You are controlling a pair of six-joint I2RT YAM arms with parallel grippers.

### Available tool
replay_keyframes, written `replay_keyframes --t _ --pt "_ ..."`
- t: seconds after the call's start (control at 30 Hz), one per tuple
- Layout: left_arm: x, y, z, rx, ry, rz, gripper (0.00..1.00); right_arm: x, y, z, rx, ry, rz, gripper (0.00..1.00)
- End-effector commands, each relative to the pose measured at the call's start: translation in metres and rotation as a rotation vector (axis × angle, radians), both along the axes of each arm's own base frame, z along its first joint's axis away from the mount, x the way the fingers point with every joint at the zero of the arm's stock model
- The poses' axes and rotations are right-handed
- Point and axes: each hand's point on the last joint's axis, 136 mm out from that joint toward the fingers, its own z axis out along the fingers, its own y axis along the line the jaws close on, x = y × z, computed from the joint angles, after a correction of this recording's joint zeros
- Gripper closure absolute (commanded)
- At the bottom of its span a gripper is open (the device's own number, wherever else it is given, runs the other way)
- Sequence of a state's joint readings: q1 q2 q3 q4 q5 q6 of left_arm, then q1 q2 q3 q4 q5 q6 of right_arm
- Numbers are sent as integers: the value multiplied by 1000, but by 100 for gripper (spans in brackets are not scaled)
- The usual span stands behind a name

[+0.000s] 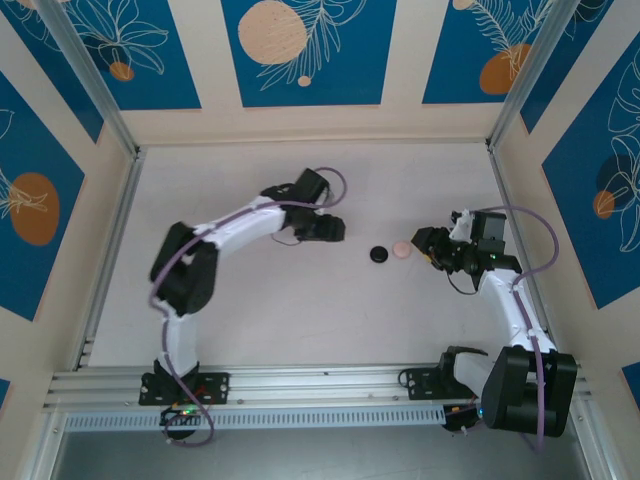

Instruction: Insert wireless bluetooth earbuds into charging case

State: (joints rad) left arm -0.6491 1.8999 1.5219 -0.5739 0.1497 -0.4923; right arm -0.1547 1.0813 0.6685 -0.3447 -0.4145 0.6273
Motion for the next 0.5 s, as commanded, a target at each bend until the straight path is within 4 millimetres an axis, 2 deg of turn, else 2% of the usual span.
replay_keyframes --t 0.0,0.03,0.07,0.1,0.13,0.17,0.23,0.37,0.47 --pt "12 86 43 199 -230 105 28 14 -10 -5 -84 -72 -8 52" --pt "11 105 50 231 -275 132 23 19 -11 -4 -106 -94 -4 51" --pt "10 127 60 272 -341 166 15 25 -13 -2 -137 -131 7 51" --pt "8 150 68 327 -406 210 5 31 -15 -1 -176 -165 18 46" --pt "6 168 74 370 -463 250 0 36 -18 -2 -213 -188 23 40" --pt "5 187 82 400 -531 292 0 42 -20 -2 -254 -211 27 35" --pt "-3 210 87 422 -630 334 0 51 -23 -1 -318 -269 40 1" --pt "-19 253 97 487 -806 446 0 61 -30 -1 -394 -353 21 1" --pt "-29 273 93 538 -902 482 0 65 -41 -3 -463 -389 -27 1"
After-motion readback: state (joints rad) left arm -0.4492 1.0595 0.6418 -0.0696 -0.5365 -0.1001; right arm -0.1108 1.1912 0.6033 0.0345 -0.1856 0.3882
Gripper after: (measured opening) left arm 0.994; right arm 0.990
